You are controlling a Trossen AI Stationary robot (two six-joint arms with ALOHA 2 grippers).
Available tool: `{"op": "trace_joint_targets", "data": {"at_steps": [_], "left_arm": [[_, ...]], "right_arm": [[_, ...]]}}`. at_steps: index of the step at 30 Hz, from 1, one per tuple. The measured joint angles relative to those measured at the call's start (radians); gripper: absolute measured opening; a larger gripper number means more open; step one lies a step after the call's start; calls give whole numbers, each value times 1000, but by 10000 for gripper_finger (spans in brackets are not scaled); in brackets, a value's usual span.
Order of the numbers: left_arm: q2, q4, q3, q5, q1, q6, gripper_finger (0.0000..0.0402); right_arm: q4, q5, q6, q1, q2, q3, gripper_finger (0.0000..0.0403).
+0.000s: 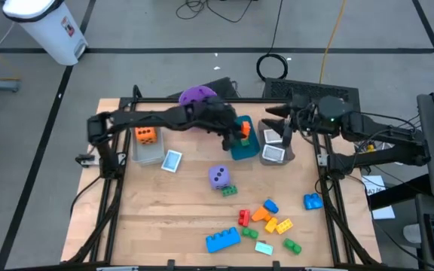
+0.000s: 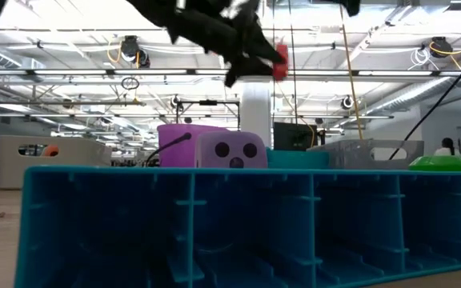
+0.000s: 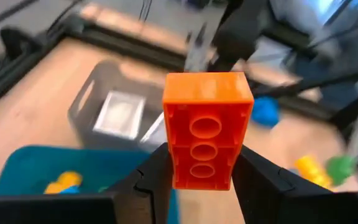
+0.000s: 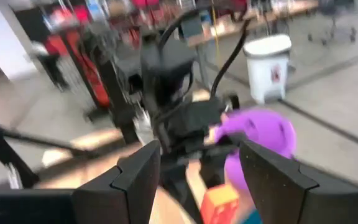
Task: Pick & Place Toys
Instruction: Put the orange game piece into the blue bin, then put the blue game piece into the blue bin
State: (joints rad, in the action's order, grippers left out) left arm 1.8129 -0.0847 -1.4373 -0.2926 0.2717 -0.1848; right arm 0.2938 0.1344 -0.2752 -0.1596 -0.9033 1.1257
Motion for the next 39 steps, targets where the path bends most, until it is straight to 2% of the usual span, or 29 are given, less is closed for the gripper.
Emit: {"op": "trace_joint_targets", "data": {"at_steps": [7,11,18,26,29,34,39], "left_arm": [[179,-300,-192,39,32,118,145],[261,-397,-264,67,36,159,145],[360,-438,-309,88,36,164,145],[383,-440,-307,118,47,151,148],[381,-435,-307,123,51,147,168],[381,-434,-307,160,61,96,229],[361,-434,-307,139,66,54,273]], "right_arm": [[156,28,-1,0,0,0,212],[195,26,-7,0,2,-14,212],[192,26,-63,0,17,-89,212],[159,22,-107,0,28,-160,212],[125,21,-110,0,36,-184,212],[101,21,-109,0,39,-190,212],[60,20,-107,0,39,-191,212]]}}
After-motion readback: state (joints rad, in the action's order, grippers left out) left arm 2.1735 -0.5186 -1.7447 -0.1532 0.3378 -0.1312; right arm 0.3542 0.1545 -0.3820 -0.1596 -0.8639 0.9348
